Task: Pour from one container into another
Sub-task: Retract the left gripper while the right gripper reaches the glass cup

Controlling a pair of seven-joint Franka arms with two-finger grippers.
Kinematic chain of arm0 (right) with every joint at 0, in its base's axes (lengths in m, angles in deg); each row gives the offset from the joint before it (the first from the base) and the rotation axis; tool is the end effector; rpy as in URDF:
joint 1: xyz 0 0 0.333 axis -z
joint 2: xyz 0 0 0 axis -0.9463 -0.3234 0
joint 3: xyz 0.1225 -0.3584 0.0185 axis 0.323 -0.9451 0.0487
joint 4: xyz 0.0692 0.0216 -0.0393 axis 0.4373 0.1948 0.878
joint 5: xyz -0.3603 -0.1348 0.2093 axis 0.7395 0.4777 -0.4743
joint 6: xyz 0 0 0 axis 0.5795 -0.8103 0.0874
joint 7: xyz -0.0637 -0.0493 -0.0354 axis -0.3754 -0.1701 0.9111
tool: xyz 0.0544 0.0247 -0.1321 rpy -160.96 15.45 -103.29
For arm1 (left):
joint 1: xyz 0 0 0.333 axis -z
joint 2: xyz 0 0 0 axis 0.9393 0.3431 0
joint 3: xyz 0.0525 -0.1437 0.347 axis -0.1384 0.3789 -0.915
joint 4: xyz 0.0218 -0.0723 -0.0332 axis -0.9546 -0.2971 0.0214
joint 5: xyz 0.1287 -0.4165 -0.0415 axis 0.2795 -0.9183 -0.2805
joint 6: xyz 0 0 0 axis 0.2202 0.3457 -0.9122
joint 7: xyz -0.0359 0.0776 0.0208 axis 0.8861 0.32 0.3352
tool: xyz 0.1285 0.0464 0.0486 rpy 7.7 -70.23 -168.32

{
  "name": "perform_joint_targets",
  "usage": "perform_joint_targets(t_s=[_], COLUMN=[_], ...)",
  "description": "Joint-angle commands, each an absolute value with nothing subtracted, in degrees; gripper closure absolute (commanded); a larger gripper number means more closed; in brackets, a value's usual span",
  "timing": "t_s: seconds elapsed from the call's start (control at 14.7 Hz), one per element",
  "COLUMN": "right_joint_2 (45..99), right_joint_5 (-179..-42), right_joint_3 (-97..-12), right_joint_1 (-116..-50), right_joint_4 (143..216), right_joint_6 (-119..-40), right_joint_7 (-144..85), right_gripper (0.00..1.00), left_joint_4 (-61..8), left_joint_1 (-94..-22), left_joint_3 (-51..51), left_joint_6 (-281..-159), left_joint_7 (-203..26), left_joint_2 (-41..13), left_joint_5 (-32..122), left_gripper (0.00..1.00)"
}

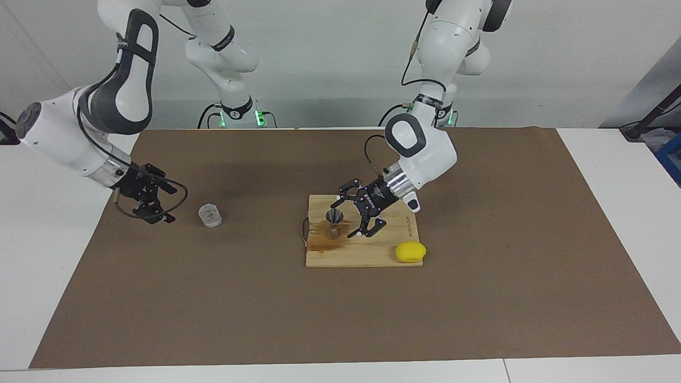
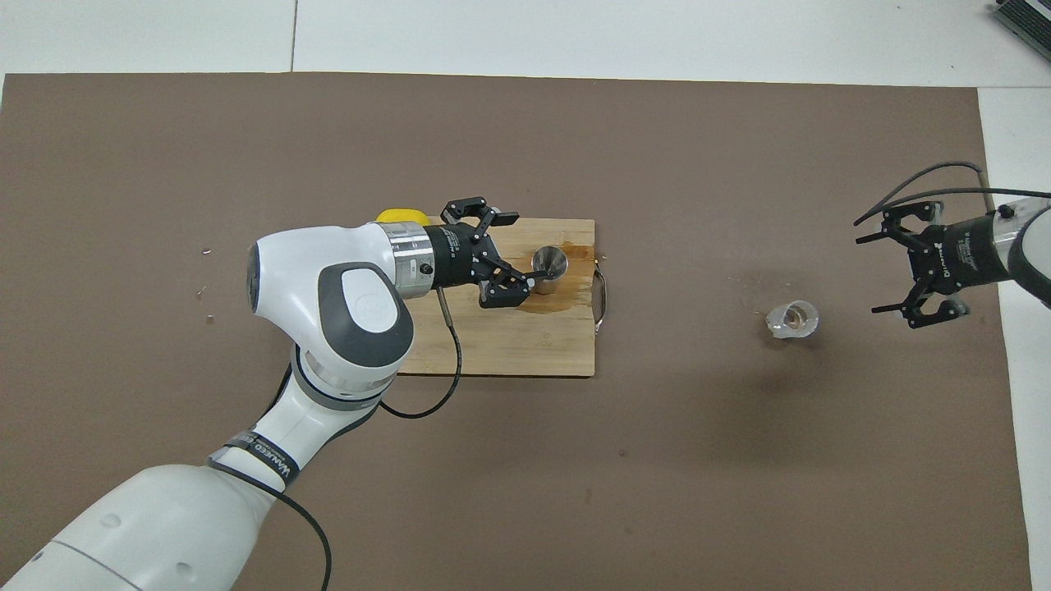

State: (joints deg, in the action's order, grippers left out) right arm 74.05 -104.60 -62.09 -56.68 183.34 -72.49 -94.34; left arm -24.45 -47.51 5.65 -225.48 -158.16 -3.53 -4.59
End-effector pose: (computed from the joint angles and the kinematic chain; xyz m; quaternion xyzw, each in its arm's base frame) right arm 0.6357 -0.1250 0.3891 -0.7354 0.6447 0.1471 0.1483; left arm 0.6243 -0.3843 0.3638 0.4850 0.7431 -0.3270 0.3251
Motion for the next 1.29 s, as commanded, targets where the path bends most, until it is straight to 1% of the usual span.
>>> perform_joint_targets(t_s=[0.0,0.2,0.34,0.68,0.81,0.95,1.09,1.22], right_joint_2=[74.21,73.32,72.8,69.02,67.96,68.13,68.57,68.66], right_joint_5=[-108.71,-110.57,-114.24,-118.65,-120.32,-120.77,-122.08,-122.17], right_joint_3=[-61.61,-61.52,-61.61,-61.52,-61.52,-61.44,-61.52,-61.52], right_joint_1=[-55.57,-54.87,-54.26,-52.59,-51.27,-51.53,-52.23,-52.23], right_joint_4=[186.58,189.21,190.97,190.98,191.06,192.29,194.05,195.28], right_joint_6=[-74.87,-76.62,-77.15,-76.54,-76.1,-76.1,-76.97,-77.15], right_joint_7=[-93.64,-92.85,-87.86,-81.78,-79.49,-79.31,-77.04,-76.41], right_gripper=[0.0,0.0,0.0,0.0,0.0,0.0,0.0,0.0], left_joint_4=[-24.34,-23.03,-22.41,-21.62,-19.25,-18.1,-18.1,-18.1], left_joint_1=[-51.03,-54.19,-55.95,-57.19,-57.89,-59.29,-61.14,-63.51], left_joint_3=[5.75,5.66,5.66,5.05,4.79,4.79,4.79,4.79], left_joint_6=[-218.98,-213.62,-211.15,-207.02,-201.67,-197.53,-195.06,-193.65], left_joint_7=[-158.53,-158.18,-158.09,-153.19,-147.4,-138.63,-123.62,-109.64], left_joint_2=[-5.59,-7.87,-9.89,-14.73,-15.09,-16.05,-18.94,-21.41], left_joint_5=[1.84,10.52,17.12,36.09,45.49,53.06,59.23,61.87], left_gripper=[0.0,0.0,0.0,0.0,0.0,0.0,0.0,0.0])
